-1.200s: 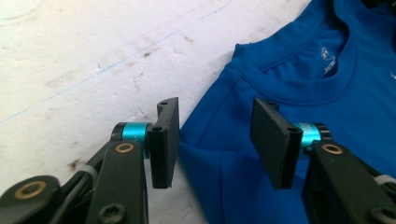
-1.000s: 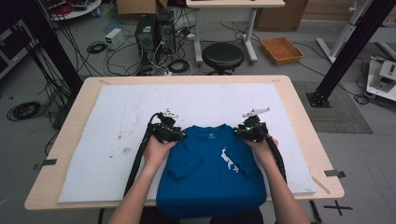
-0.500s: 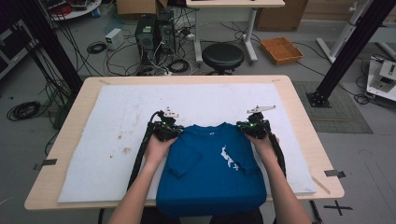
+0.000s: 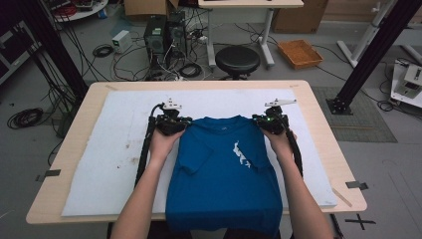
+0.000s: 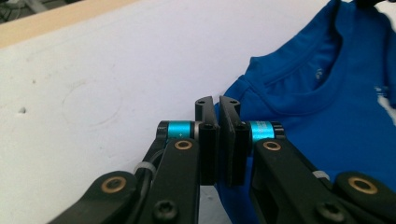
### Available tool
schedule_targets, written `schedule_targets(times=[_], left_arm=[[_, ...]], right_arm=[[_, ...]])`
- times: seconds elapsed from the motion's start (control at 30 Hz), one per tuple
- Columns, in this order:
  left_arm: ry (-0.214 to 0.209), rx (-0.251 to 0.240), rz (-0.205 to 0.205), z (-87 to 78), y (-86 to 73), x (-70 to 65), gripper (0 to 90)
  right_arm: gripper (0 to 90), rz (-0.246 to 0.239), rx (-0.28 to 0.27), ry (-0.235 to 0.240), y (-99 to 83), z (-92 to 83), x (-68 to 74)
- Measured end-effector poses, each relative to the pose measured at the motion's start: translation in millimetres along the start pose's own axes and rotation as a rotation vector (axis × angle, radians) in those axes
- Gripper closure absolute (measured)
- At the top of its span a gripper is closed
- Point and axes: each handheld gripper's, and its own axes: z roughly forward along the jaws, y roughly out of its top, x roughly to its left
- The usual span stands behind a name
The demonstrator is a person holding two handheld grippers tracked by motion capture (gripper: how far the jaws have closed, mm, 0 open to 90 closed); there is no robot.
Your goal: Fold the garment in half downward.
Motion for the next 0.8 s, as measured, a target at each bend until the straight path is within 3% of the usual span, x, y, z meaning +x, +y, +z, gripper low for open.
schedule_targets(times=[0.27, 0.43, 0.8], left_arm=[[-0.062, -0.064, 0.098, -38.3, -7.5, -25.3, 86.0], [-0.098, -0.072, 0.17, -59.0, -20.8, -49.8, 86.0], [-0.201, -0.058, 0.314, -95.0, -80.5, -103.0, 85.9]], right_arm=[[89.0, -0.042, -0.093, 0.026, -12.9, -46.8, 21.1], [89.0, -0.119, -0.109, 0.026, -33.2, -77.9, 46.3], [89.0, -0.164, -0.091, 0.055, -103.8, -131.7, 80.3]])
